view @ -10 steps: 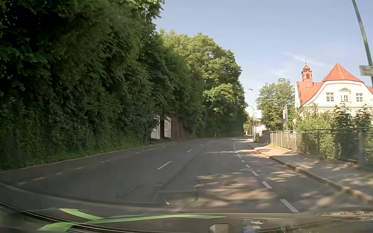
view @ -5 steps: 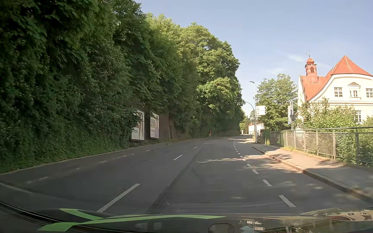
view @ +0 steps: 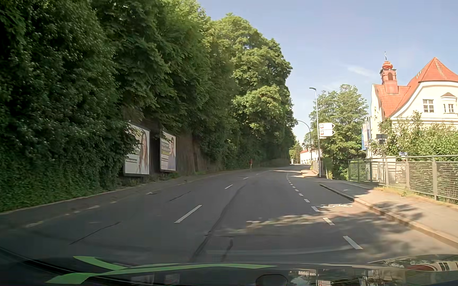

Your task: Follow the waypoints while adhering to traffic rules and regulations

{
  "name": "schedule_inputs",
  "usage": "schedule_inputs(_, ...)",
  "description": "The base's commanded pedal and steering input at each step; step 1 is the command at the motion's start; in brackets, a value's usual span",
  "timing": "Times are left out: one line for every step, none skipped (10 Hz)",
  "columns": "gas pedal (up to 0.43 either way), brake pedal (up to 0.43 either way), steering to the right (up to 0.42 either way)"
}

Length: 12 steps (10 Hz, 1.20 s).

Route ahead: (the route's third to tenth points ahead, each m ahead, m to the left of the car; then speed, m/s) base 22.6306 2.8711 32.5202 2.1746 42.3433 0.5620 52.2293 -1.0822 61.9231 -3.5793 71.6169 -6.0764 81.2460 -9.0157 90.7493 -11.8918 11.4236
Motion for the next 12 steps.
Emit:
schedule_inputs(0.138,0.000,0.016)
schedule_inputs(0.138,0.000,0.016)
schedule_inputs(0.138,0.000,0.016)
schedule_inputs(0.138,0.000,0.016)
schedule_inputs(0.138,0.000,0.016)
schedule_inputs(0.138,0.000,0.016)
schedule_inputs(0.138,0.000,0.016)
schedule_inputs(0.138,0.000,0.016)
schedule_inputs(0.138,0.000,0.016)
schedule_inputs(0.138,0.000,0.016)
schedule_inputs(0.138,0.000,0.016)
schedule_inputs(0.138,0.000,0.016)
